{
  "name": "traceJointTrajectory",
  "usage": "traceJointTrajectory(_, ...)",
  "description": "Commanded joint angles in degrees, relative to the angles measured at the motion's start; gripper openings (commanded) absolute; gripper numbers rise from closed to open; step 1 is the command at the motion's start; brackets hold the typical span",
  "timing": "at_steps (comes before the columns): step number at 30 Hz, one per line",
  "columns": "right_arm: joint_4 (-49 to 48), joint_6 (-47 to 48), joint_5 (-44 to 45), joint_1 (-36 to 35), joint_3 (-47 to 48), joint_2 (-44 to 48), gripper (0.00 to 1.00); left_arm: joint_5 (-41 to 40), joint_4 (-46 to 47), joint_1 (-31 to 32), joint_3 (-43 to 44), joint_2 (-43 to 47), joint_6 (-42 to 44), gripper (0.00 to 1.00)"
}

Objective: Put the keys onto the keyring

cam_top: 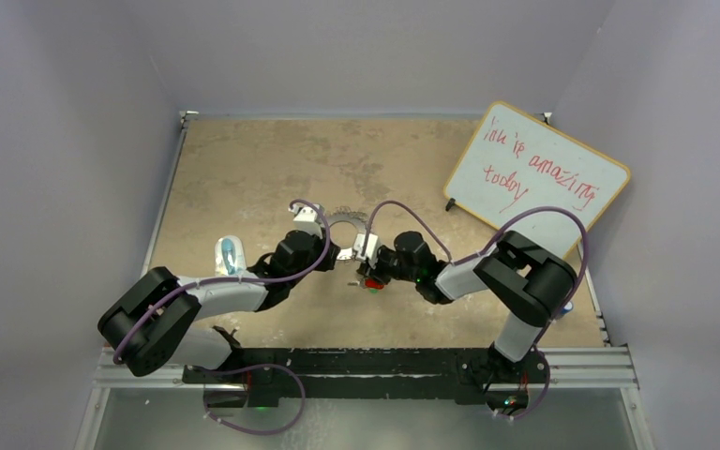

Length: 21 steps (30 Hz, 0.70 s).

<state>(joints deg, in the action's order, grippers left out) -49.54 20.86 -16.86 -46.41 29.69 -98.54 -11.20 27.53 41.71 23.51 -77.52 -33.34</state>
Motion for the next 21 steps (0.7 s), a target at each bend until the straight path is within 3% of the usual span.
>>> traceJointTrajectory(1,-4.4,-3.0,-0.9,0.3,-0.4,0.1,0.38,-0.9,0.3,0.2,0.1,1.0,1.2,0.17)
traceJointTrajectory(21,-3.6,-0.3,5.8,0.4,4.5,-4.7,0.32,-1.4,-0.5,0.1,0.6,1.5,1.8,0.17)
